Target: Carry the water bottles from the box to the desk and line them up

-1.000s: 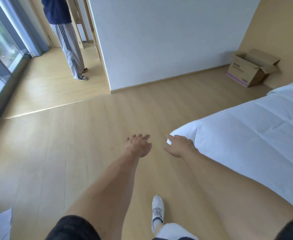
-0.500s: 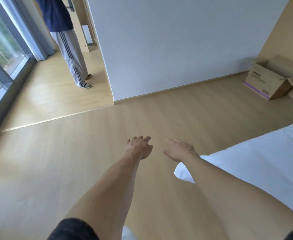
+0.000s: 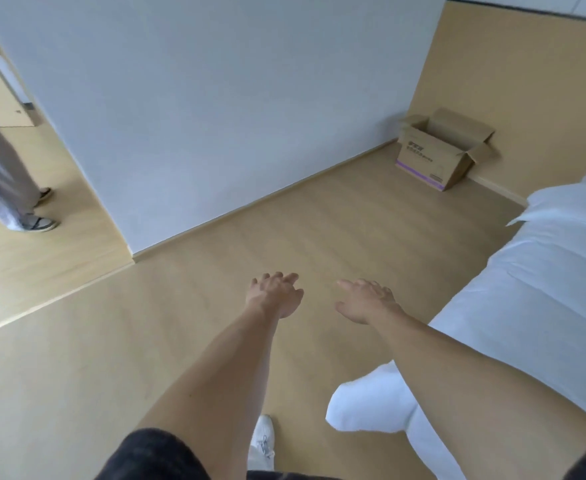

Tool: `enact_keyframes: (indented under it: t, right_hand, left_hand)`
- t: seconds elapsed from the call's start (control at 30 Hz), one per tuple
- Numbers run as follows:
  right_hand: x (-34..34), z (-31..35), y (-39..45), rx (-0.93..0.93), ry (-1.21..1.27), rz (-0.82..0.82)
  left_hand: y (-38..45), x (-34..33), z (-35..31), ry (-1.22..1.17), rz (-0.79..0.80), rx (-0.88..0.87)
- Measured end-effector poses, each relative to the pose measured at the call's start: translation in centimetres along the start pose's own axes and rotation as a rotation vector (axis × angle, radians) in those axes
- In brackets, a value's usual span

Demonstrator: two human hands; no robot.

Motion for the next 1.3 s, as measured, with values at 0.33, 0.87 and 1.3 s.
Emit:
enact_keyframes:
  t: [0.33,0.87,1.3]
  right_hand:
    - [6.3,-0.8,10.8,-0.176,0.118,-0.015]
    - [20.1,-12.2,34.8,-0.262,0.232,-0.071]
    - [29.2,-23.8,50.2,-0.367,0.241,-0.057]
  left_hand:
    - [14.7,6.4,-3.2,0.088,0.050,-0.231]
    - [41.6,19.7,-13.1,0.190,0.010,-0.307]
    - [61.1,26.6,-24.1,0.186,0.039,-0.394]
Point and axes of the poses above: each hand's wrist, its own y-axis towards the middle knuckle, its own x-axis out of the back of the hand, z = x × y, the point moved 5 cm from there along y, towards the middle knuckle, and after that the axes turned 7 degrees about y, right-handed, at the moved point
